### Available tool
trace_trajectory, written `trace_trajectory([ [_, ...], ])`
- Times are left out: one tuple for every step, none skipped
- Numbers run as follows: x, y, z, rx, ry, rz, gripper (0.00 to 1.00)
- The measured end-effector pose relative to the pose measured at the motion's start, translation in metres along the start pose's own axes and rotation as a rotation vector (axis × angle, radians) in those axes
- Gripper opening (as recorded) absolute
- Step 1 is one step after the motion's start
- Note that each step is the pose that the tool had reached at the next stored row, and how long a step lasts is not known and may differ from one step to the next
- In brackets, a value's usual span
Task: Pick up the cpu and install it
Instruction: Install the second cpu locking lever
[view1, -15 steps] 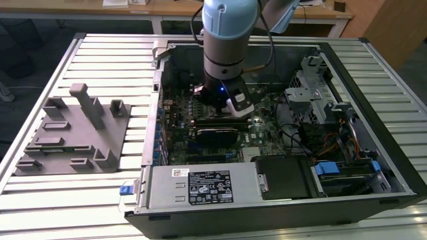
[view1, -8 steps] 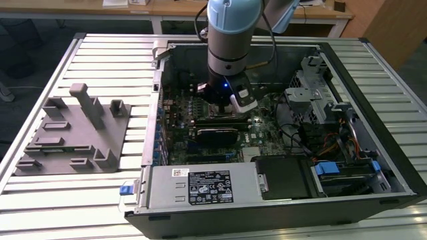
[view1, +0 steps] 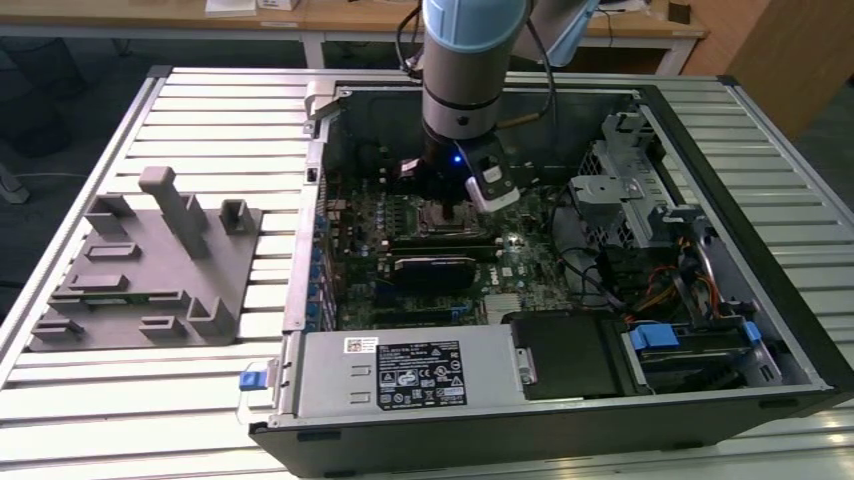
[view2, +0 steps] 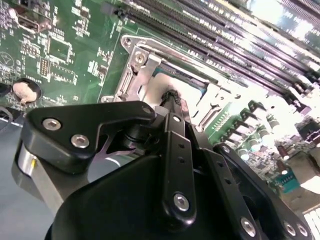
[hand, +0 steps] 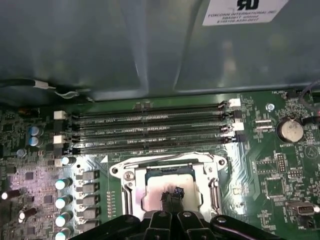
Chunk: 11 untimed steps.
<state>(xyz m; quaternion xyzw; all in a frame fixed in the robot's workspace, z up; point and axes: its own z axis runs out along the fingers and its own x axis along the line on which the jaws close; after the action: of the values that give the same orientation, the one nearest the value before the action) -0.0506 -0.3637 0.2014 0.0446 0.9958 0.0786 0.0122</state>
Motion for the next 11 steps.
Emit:
trace_trajectory([
  [0.0, 0.0003, -0.0002, 0.0037, -0.0003, 0.0, 0.11],
  [0.0, 0.0005, -0.0013, 0.0072, -0.0006, 0.0, 0.11],
  [-0.0001, 0.0008, -0.003, 0.0097, -0.0008, 0.0, 0.11],
  [-0.0001, 0.0012, -0.0048, 0.0111, -0.001, 0.0, 0.11],
  [-0.0001, 0.0015, -0.0065, 0.0114, -0.001, 0.0, 0.11],
  [-0.0001, 0.0019, -0.008, 0.0114, -0.001, 0.0, 0.11],
  [-0.0002, 0.0023, -0.0096, 0.0114, -0.0011, 0.0, 0.11],
  [-0.0002, 0.0026, -0.0109, 0.0113, -0.0012, 0.0, 0.11],
  [-0.0002, 0.0027, -0.0112, 0.0112, -0.0012, 0.0, 0.11],
  [-0.0002, 0.0027, -0.0112, 0.0112, -0.0012, 0.0, 0.11],
  [-0.0002, 0.0026, -0.0112, 0.0112, -0.0013, 0.0, 0.11],
])
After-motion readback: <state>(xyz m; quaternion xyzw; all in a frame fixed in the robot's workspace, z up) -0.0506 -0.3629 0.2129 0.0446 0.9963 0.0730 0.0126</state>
